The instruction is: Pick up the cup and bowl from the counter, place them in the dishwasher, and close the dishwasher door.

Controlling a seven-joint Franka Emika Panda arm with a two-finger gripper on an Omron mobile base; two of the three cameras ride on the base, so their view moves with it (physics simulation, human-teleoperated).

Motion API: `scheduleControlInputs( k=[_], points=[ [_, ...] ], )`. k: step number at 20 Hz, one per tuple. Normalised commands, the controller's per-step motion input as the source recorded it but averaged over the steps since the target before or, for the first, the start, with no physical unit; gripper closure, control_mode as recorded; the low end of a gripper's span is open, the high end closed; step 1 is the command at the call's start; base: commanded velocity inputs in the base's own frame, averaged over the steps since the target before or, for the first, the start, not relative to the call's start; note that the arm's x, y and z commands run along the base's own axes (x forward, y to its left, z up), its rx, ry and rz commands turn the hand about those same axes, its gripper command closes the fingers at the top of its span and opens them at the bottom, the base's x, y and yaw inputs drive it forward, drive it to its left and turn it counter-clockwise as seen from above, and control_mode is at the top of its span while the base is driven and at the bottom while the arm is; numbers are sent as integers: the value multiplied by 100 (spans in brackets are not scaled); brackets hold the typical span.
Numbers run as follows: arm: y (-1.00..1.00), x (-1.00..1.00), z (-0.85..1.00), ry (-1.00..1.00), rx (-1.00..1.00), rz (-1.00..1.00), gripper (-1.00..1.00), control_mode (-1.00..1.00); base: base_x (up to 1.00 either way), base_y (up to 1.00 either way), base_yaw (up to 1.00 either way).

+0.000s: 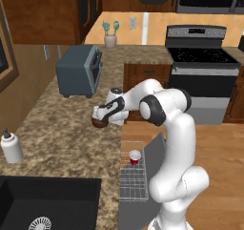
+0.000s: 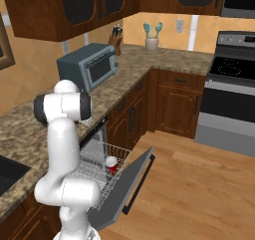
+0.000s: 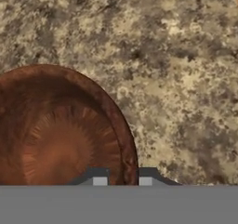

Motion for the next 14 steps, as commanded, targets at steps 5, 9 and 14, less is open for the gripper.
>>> scheduleControlInputs(
  k=[5,9,14],
  points=[
    [-4,-20,-3,0,0,-1,100,-100,0,0,0],
    [-73,-96,7,-1,2,0,100,-100,0,0,0],
    [-100,-98,19,-5,8,1,100,-100,0,0,0]
  ],
)
